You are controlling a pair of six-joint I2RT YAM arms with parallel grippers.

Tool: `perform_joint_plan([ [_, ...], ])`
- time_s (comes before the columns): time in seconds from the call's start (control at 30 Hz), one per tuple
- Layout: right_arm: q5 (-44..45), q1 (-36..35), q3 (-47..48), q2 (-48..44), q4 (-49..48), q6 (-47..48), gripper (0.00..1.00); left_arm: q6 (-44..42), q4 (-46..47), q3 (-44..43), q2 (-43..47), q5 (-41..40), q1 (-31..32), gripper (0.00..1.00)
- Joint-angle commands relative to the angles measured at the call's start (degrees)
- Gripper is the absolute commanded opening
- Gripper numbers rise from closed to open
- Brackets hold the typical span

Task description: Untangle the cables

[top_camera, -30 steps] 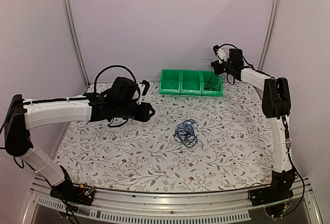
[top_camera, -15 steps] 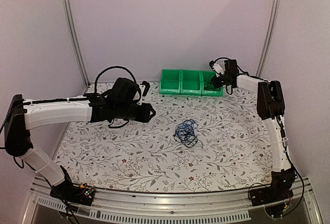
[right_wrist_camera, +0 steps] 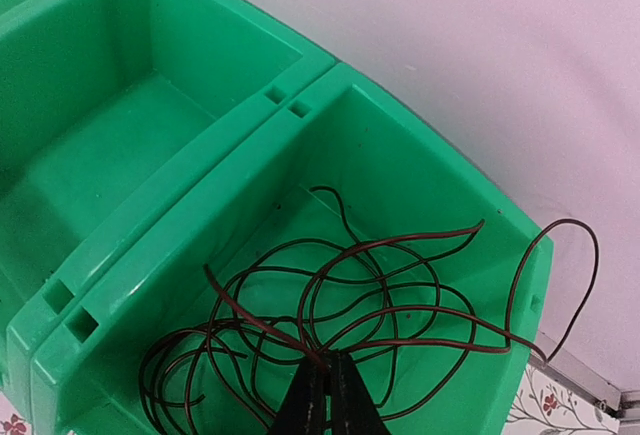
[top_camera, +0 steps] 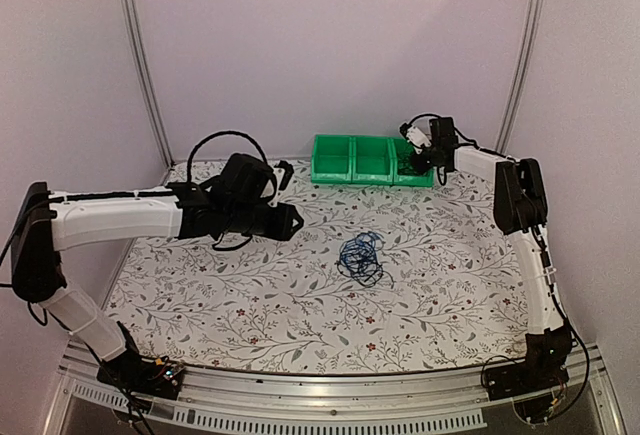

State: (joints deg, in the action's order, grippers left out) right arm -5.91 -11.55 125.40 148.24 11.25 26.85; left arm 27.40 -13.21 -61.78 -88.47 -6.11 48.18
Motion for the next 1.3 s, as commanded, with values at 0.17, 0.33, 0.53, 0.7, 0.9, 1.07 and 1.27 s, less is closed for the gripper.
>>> perform_joint_plan([
  [0.17,12.04,-3.12,-6.17,-3.39,3.18,15.92,0.02,-2.45,4.09,-0.58,-2.75,2.06,0.68,0.36],
  [0.33,11.93,-3.11,-6.54,-6.10,6.48,16.06,0.09,-2.63,6.65,-0.21,-4.10,3.36,0.77,0.36],
  [0.53,11.20,-3.08,-8.13,-13.64,7.64,16.06,0.34,-2.25,9.66,-0.10,-5.68,3.97,0.93,0.36],
  [0.7,8.01,-3.08,-10.84,-23.25,9.44,16.47,0.44,-2.28,10.30,-1.50,-8.23,5.12,1.14,0.36],
  [0.9,2.70,-2.99,-13.01,-31.75,13.66,15.12,0.58,-3.04,11.52,-2.83,-10.15,7.00,1.32,0.37],
  [1.07,-5.47,-1.79,-15.27,-38.71,15.34,10.83,0.58,-3.95,12.25,-3.82,-11.55,7.26,1.30,0.39],
  [1.27,-30.09,0.80,-32.20,-50.40,17.56,4.45,0.50,-3.93,16.63,-4.28,-15.39,12.33,1.30,0.39],
])
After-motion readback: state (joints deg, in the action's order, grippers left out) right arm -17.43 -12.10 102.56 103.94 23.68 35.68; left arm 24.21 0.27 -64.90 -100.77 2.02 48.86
